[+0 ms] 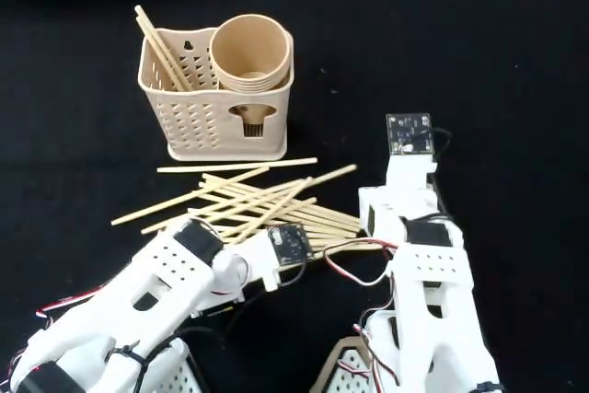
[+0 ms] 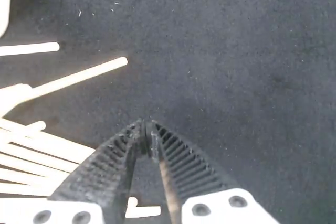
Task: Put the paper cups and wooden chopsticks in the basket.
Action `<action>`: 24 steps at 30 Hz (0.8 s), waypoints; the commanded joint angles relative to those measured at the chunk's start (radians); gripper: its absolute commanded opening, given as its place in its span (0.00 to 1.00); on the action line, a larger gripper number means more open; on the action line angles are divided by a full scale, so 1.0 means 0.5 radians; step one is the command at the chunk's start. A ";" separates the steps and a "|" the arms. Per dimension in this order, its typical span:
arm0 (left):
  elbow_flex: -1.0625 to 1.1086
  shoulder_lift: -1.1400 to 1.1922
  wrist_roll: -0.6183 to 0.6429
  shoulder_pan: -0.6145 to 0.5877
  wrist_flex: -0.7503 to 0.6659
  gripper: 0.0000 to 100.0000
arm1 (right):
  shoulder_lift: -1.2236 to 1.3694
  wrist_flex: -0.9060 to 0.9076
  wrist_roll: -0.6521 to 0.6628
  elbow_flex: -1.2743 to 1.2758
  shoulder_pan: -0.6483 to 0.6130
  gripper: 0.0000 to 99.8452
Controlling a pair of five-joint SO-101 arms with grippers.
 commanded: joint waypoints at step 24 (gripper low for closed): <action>-0.032 -0.034 -0.018 -0.431 -0.347 0.22 | -0.038 -0.040 0.000 -0.002 0.015 0.03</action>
